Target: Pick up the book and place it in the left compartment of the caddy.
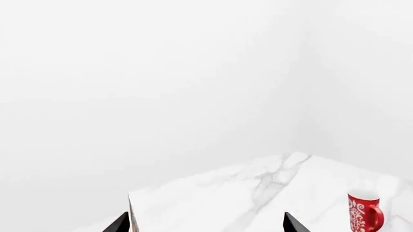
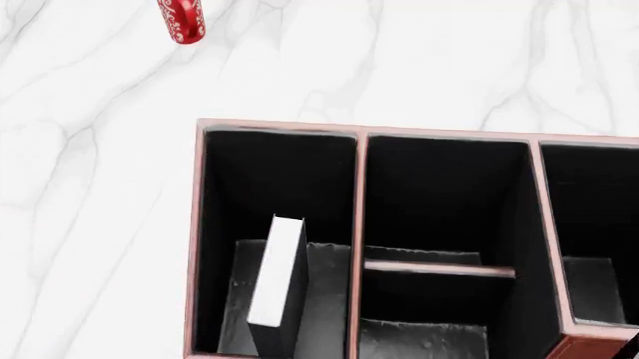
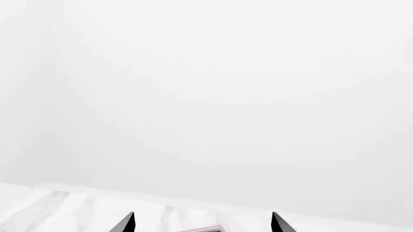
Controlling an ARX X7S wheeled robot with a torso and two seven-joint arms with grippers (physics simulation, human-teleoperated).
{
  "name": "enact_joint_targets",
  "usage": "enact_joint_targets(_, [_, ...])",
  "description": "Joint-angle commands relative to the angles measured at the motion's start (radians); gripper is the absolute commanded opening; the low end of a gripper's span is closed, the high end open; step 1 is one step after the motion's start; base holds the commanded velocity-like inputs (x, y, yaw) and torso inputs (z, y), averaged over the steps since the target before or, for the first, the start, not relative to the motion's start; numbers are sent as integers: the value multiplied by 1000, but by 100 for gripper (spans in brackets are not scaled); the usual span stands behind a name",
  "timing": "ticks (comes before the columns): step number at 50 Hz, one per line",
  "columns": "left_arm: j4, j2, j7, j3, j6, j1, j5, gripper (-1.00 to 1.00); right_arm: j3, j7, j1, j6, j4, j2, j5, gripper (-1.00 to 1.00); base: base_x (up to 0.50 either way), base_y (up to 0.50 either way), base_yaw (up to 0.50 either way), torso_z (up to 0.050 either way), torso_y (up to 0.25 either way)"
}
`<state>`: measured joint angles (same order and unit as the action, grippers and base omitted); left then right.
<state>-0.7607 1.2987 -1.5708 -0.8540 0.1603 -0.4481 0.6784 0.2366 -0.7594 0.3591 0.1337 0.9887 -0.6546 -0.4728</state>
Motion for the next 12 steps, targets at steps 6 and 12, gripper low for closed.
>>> enact_joint_targets(6, [8,59,2,665,119,622,41,100,227,24,165,-89,13,50,-28,100,0,0,0,0,0])
enact_joint_targets(12, [1,29,19,969,132,907,47,100,289,27,219,-123,15,69,-45,100,0,0,0,0,0])
